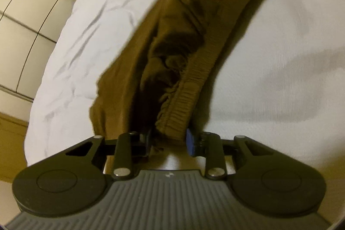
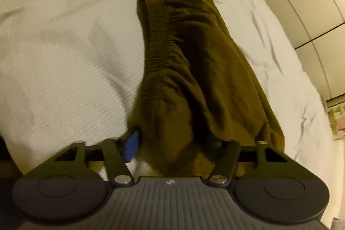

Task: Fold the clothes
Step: 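Grasp the shorts waistband with both tools and lift it off the bed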

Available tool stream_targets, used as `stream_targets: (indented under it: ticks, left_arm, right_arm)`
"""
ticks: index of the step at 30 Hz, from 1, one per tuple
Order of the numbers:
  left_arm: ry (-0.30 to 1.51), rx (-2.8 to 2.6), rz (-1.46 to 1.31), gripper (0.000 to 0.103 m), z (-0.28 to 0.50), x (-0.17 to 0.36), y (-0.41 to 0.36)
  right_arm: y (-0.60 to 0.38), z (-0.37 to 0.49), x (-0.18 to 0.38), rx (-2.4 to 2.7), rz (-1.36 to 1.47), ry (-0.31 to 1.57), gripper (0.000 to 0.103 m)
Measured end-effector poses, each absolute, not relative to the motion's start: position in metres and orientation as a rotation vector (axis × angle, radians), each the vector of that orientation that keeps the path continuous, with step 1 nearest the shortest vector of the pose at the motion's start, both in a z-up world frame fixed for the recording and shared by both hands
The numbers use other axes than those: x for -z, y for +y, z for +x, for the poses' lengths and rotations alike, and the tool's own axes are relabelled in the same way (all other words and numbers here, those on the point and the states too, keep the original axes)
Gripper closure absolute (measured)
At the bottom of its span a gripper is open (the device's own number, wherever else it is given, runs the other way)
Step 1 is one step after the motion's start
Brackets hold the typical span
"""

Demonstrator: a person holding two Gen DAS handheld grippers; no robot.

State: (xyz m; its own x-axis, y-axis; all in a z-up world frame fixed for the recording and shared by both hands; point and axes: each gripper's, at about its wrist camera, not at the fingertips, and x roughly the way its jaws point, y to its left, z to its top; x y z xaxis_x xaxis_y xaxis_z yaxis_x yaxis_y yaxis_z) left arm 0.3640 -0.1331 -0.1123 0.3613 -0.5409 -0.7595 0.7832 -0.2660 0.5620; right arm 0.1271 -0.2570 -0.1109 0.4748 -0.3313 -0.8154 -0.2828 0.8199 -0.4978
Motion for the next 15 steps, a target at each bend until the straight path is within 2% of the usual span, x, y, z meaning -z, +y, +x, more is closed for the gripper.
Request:
stream_targets:
  ticks: [2,6,9,13,15]
  left_arm:
    - [0.277,1.305,1.269,0.078,0.365,0.088,-0.131]
    - [0.430,1.423,1.109,0.078,0.359,0.022,-0.121]
    - [0.594,1.524,0.982,0.078,0.360,-0.021,-0.120]
    - [0.675,1.525,0.922,0.078,0.370,-0.038,-0.132]
    - [0.677,1.474,0.935,0.077,0.374,-0.028,-0.145]
  right_arm:
    - [-0.272,0.132,0.091,0.065,-0.569,1.113,0.096]
    - [-0.301,0.128,0.020,0.086,-0.376,1.098,0.096]
    - [-0.330,0.118,-0.035,0.032,-0.118,1.131,0.096]
    - [-0.369,0.106,-0.082,0.038,0.106,1.122,0.096]
    - [-0.384,0.107,-0.087,0.101,0.107,1.110,0.095]
